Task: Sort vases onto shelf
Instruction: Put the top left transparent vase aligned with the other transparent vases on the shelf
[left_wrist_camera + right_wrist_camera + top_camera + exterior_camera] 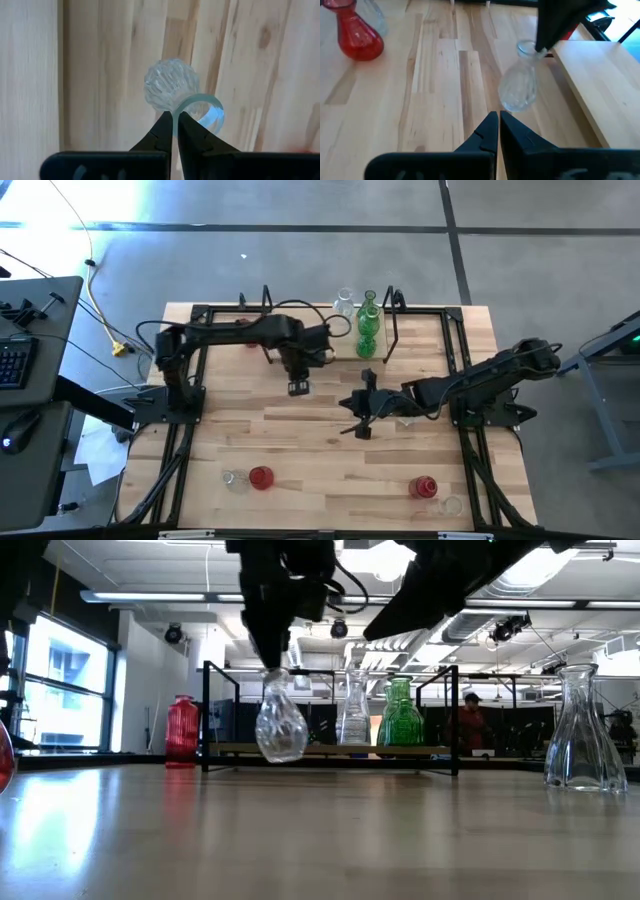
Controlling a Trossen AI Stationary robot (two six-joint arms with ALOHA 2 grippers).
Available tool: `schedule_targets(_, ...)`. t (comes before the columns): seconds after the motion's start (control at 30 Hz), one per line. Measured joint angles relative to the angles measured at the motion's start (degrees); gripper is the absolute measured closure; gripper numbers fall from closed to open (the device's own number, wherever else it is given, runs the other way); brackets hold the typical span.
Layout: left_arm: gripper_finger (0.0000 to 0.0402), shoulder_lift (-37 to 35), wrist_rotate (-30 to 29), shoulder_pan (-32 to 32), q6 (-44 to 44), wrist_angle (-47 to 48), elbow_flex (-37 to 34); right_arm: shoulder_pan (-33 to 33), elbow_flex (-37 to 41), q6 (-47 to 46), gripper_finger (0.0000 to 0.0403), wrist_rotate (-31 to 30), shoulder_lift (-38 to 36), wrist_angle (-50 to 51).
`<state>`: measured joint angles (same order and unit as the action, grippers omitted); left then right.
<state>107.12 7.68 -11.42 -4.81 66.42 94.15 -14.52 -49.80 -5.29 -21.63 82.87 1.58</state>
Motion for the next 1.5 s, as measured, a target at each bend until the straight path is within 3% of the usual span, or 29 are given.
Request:
schedule_targets(0.33,0.0400,8.41,0.92,-0.59,-2.91,1.51,7.84,-1.39,0.00,-1.13,0.0403,-0.24,0.00,0.66)
schedule_targets(1.1,0.0381,8.64,0.81,-0.57,-2.83,-0.58,8.02,-2.43,0.00,-3.82,0.0403,-0.89,0.00,0.80)
schedule_targets(1.5,0.0308,8.64,0.80,-0.57,-2.94,-1.76,8.04,-2.40,0.00,-3.73,0.0403,-0.92,0.02,0.80)
